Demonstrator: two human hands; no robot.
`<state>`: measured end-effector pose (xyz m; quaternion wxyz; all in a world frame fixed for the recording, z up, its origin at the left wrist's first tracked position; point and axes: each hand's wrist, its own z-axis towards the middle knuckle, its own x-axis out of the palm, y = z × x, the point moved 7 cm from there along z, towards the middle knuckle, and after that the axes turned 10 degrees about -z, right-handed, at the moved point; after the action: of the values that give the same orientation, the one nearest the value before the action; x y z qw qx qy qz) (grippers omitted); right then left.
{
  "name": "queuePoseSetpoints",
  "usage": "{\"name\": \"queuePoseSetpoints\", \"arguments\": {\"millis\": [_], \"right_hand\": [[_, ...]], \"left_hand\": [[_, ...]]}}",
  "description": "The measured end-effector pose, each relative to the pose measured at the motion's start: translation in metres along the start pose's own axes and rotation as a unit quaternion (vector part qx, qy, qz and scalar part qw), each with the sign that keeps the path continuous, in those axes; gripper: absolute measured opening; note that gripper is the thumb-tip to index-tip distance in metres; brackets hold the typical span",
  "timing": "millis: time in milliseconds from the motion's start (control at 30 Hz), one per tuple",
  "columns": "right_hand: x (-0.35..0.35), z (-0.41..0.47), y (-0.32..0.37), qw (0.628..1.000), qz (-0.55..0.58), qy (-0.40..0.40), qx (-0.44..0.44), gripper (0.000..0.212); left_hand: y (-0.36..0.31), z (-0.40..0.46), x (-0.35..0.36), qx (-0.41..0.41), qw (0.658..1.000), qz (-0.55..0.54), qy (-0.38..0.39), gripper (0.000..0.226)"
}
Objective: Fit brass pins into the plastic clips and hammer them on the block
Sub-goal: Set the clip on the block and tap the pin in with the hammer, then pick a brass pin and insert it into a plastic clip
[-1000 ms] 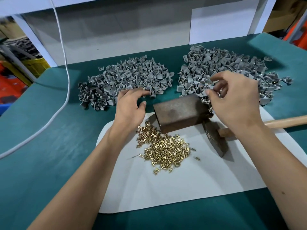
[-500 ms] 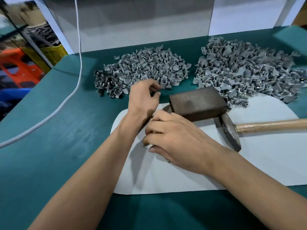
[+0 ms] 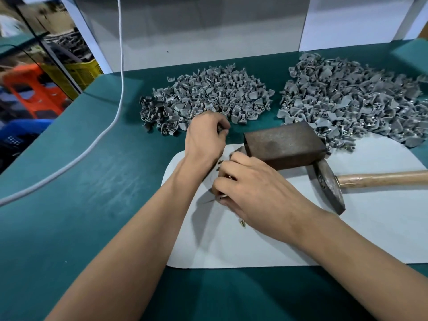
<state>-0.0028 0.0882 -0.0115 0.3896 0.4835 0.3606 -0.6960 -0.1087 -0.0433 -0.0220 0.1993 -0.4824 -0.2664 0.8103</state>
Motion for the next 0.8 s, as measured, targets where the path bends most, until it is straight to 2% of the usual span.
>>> {"name": "queuePoseSetpoints", "arguments": {"millis": [100, 167, 267, 367, 533, 633, 733, 800], "right_hand": [[0.005, 0.000, 0.001, 1.000, -0.013, 0.027, 0.004, 0.023], [0.003, -0.001, 0.002, 1.000, -0.015, 0.015, -0.006, 0.020], [-0.011, -0.004, -0.004, 0.997, 0.043, -0.057, 0.000, 0.003], [-0.027, -0.012, -0.028, 0.979, 0.126, -0.144, 0.065, 0.005], [-0.038, -0.031, -0.068, 0.951, 0.163, -0.216, 0.150, 0.011], [-0.041, -0.041, -0.093, 0.932, 0.168, -0.236, 0.215, 0.010], [-0.044, -0.047, -0.112, 0.922, 0.151, -0.246, 0.257, 0.010], [-0.042, -0.055, -0.128, 0.905, 0.133, -0.248, 0.319, 0.013]], "left_hand": [[0.002, -0.001, 0.000, -0.016, 0.999, -0.052, -0.005, 0.018], [0.004, -0.001, 0.001, -0.031, 0.997, -0.076, -0.005, 0.020], [0.007, 0.001, 0.004, -0.044, 0.998, -0.050, 0.006, 0.017], [0.009, 0.002, 0.004, -0.052, 0.998, -0.031, 0.005, 0.009], [0.005, -0.004, 0.001, -0.056, 0.996, -0.064, -0.017, 0.011], [0.000, -0.004, -0.003, -0.067, 0.985, -0.155, -0.044, 0.019], [-0.011, -0.005, -0.003, -0.061, 0.957, -0.281, -0.043, 0.023], [-0.020, -0.006, 0.000, -0.054, 0.929, -0.364, -0.029, 0.024]]}}
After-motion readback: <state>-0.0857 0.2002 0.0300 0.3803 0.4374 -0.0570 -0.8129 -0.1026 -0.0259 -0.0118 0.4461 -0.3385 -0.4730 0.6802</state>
